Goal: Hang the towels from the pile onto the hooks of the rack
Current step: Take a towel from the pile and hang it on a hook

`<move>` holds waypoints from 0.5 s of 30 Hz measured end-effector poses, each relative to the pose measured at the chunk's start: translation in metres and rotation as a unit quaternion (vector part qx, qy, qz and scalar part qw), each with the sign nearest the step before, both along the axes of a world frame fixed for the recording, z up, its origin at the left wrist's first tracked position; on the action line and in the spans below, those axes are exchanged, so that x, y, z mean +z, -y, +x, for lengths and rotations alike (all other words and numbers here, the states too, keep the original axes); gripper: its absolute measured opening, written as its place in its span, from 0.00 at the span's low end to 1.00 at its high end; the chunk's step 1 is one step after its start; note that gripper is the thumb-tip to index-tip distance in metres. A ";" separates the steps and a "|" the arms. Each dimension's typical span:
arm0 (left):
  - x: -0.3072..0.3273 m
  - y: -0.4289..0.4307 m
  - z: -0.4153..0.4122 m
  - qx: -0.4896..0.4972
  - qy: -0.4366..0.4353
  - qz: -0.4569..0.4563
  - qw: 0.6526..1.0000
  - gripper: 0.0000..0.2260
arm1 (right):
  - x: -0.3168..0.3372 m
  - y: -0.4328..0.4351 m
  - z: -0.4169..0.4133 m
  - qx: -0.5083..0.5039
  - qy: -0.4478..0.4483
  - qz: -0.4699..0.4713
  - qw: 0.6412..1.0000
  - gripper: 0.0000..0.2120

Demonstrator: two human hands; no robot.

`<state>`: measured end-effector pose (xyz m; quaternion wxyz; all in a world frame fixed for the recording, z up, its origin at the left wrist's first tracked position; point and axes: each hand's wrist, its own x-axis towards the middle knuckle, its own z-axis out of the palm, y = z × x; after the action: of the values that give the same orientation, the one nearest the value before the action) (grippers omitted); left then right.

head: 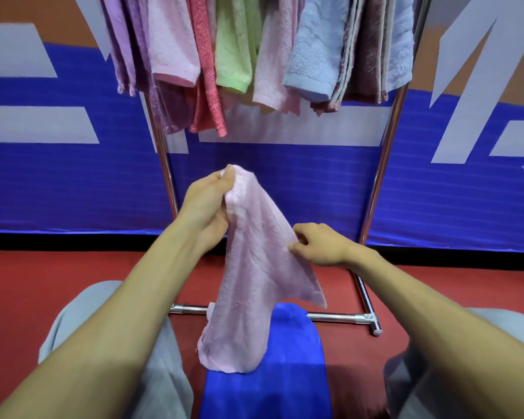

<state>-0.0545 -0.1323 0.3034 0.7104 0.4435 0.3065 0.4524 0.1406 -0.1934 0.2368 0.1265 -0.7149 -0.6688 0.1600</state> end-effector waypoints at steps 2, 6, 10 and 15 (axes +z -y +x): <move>0.000 -0.003 -0.002 0.010 0.040 -0.034 0.999 0.10 | -0.006 -0.001 0.001 -0.019 -0.024 -0.017 0.999 0.09; -0.002 -0.005 -0.003 0.041 0.039 -0.050 0.997 0.10 | -0.016 0.000 -0.009 0.024 -0.025 -0.082 0.996 0.03; -0.007 -0.013 -0.006 0.093 0.041 -0.094 0.990 0.12 | -0.013 0.001 -0.015 -0.037 -0.193 -0.112 0.974 0.08; -0.011 -0.011 -0.008 0.120 -0.033 -0.015 0.992 0.10 | 0.019 0.005 -0.019 -0.109 -0.494 -0.069 0.860 0.10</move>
<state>-0.0625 -0.1210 0.2921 0.6471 0.4073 0.3880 0.5147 0.1213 -0.1979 0.2556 0.4073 -0.6175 -0.4234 0.5230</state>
